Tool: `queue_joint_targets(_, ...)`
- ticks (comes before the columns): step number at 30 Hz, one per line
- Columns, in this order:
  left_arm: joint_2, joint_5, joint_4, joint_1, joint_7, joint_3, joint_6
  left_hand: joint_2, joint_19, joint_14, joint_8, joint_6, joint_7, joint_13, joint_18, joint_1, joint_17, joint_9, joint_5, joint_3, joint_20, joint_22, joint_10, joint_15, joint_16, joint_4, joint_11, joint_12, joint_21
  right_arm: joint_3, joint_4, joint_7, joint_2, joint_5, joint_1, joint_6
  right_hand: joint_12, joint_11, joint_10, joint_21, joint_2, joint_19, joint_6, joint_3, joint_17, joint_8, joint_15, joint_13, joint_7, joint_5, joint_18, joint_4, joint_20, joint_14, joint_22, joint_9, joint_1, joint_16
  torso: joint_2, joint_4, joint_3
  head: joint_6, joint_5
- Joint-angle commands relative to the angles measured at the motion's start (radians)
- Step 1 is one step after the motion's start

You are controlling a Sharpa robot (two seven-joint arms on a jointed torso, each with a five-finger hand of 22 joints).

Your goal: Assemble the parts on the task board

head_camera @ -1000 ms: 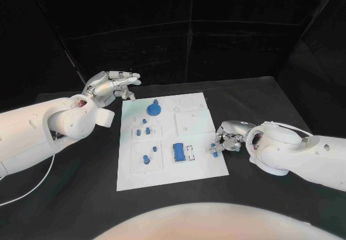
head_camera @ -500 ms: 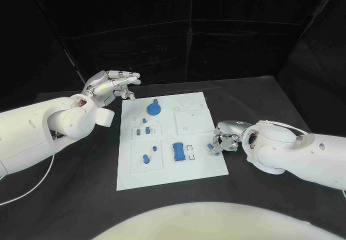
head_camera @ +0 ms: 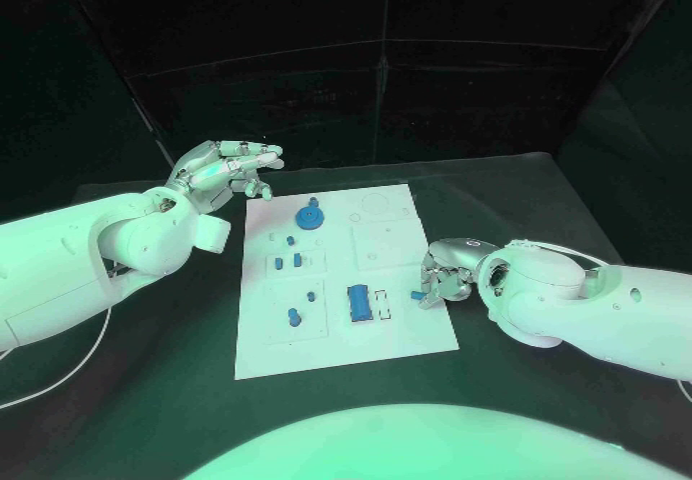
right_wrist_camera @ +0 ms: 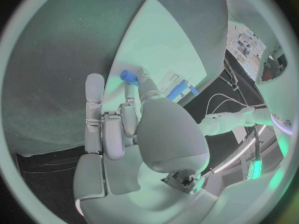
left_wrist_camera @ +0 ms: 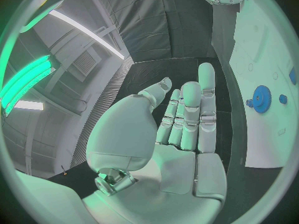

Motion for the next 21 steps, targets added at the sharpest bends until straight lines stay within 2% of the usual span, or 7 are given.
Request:
queue_joint_targets(1,0.0,-0.005,0.001,0.001,0.001,0.0,0.014,-0.001,-0.001,-0.007,0.003,-0.007,0.003,-0.001,0.013,-0.009,-0.001,0.0,0.004,-0.008,0.006,-0.001,-0.008,-0.003,0.006,-0.001,0.001,0.006,-0.007,-0.008,-0.009,-0.026,0.001,-0.008,-0.009,0.027,-0.003,0.002,-0.003,0.0,0.068,-0.002,0.008,0.01,0.046,-0.009,0.003,-0.069,-0.003,0.041,-0.011,0.01,0.005,0.065,0.003,-0.034,0.029,-0.005,0.0,-0.0028,-0.0001,0.001,0.0)
queue_joint_targets(4,0.001,-0.005,0.0,0.001,0.001,0.0,0.014,-0.001,-0.001,-0.007,0.003,-0.007,0.003,-0.001,0.013,-0.009,-0.001,0.0,0.004,-0.008,0.006,-0.001,-0.008,-0.003,0.006,-0.001,0.001,0.006,-0.007,-0.008,0.001,-0.024,-0.002,0.009,-0.009,0.003,-0.002,0.0,0.0,0.001,0.058,0.001,0.013,0.031,0.049,-0.018,0.0,-0.067,-0.006,0.092,-0.011,0.019,0.004,0.066,0.006,-0.038,-0.003,-0.004,-0.001,-0.0027,0.0005,0.002,0.0)
queue_joint_targets(6,0.001,-0.005,0.0,0.001,0.001,0.0,0.014,-0.001,-0.001,-0.007,0.003,-0.007,0.003,-0.001,0.013,-0.009,-0.001,0.0,0.004,-0.008,0.006,-0.001,-0.008,-0.003,0.006,-0.001,0.001,0.006,-0.007,-0.008,0.008,-0.023,-0.006,0.016,-0.009,-0.014,0.0,-0.001,0.002,0.004,0.054,0.003,0.015,0.042,0.051,-0.021,0.0,-0.065,-0.006,0.104,-0.011,0.021,0.004,0.067,0.01,-0.039,-0.014,-0.003,-0.002,-0.0014,0.0011,0.002,0.0)
queue_joint_targets(10,0.002,-0.005,-0.001,0.001,0.0,0.0,0.015,0.0,-0.001,-0.007,0.004,-0.008,0.003,-0.001,0.013,-0.009,-0.001,0.0,0.004,-0.008,0.006,-0.001,-0.008,-0.003,0.006,0.0,0.001,0.007,-0.007,-0.008,0.025,-0.017,-0.015,0.03,-0.009,-0.049,0.005,-0.002,0.006,0.007,0.045,0.008,0.017,0.068,0.057,-0.028,-0.001,-0.061,-0.008,0.124,-0.012,0.03,0.003,0.068,0.015,-0.041,-0.037,0.0,-0.001,0.0017,-0.0004,0.004,-0.007)
queue_joint_targets(15,0.002,-0.005,-0.001,0.001,-0.001,-0.001,0.014,0.0,-0.001,-0.007,0.004,-0.008,0.003,-0.001,0.013,-0.009,-0.001,0.0,0.004,-0.008,0.006,-0.001,-0.008,-0.003,0.006,0.0,0.001,0.007,-0.007,-0.007,0.044,-0.005,-0.018,0.062,-0.008,-0.091,0.009,-0.002,0.01,0.01,0.023,0.013,0.019,0.086,0.063,-0.035,-0.001,-0.057,-0.007,0.143,-0.013,0.048,0.002,0.069,0.022,-0.042,-0.073,0.002,0.0,-0.0005,0.0003,0.002,0.003)
queue_joint_targets(17,0.003,-0.005,-0.001,0.001,-0.001,-0.001,0.014,0.001,-0.001,-0.007,0.004,-0.008,0.003,-0.001,0.013,-0.009,-0.002,0.0,0.004,-0.008,0.006,-0.001,-0.009,-0.003,0.006,0.001,0.001,0.008,-0.007,-0.007,0.048,0.002,-0.016,0.073,-0.008,-0.109,0.011,-0.001,0.013,0.012,0.008,0.015,0.02,0.088,0.065,-0.039,0.0,-0.055,-0.006,0.165,-0.014,0.06,0.003,0.07,0.025,-0.043,-0.095,0.004,0.0,-0.0012,0.0002,0.001,0.005)
queue_joint_targets(21,0.004,-0.005,-0.001,0.001,-0.001,-0.001,0.015,0.001,-0.001,-0.007,0.004,-0.008,0.003,-0.001,0.013,-0.009,-0.002,0.0,0.004,-0.008,0.006,-0.001,-0.009,-0.003,0.006,0.001,0.001,0.008,-0.007,-0.007,0.055,0.018,-0.009,0.099,-0.008,-0.148,0.016,0.0,0.017,0.016,-0.005,0.02,0.024,0.091,0.071,-0.043,0.0,-0.051,-0.006,0.181,-0.015,0.076,0.004,0.071,0.032,-0.043,-0.117,0.006,0.001,-0.002,-0.0001,0.0,0.008)
